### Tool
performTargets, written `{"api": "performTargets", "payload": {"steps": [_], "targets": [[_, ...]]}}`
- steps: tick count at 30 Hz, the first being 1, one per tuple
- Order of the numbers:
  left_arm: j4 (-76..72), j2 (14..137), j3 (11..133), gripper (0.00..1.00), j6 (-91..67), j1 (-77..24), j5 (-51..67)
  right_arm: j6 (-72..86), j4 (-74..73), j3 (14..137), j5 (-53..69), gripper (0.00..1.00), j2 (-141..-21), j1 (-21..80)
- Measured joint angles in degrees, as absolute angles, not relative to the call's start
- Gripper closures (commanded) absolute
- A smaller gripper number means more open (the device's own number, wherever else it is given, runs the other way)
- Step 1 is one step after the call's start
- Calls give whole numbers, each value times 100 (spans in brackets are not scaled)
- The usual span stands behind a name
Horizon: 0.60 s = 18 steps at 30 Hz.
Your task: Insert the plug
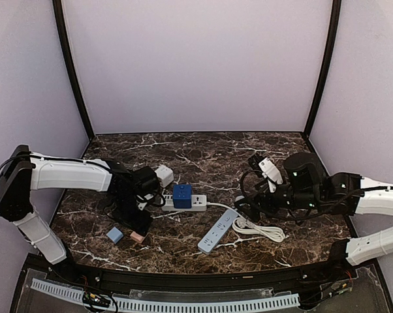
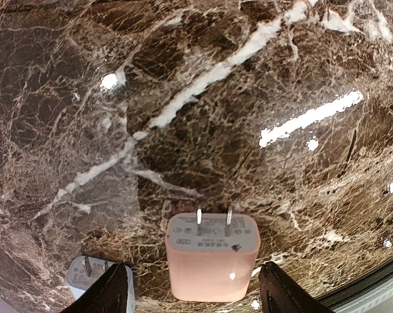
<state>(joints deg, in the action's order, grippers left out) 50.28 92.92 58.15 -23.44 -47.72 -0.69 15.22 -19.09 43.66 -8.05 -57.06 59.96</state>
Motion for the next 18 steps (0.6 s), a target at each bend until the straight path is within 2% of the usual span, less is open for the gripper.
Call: {"api": "performTargets", "payload": {"steps": [10,18], "targets": [[5107,9107,5815,29,-2320,-4740,143,1544,-1935,4287,-819,1,-5749,5996],[4928,9515,5894,36,-2300,-4740,454,1562,-1935,4287,-794,1,-5808,5996]]}}
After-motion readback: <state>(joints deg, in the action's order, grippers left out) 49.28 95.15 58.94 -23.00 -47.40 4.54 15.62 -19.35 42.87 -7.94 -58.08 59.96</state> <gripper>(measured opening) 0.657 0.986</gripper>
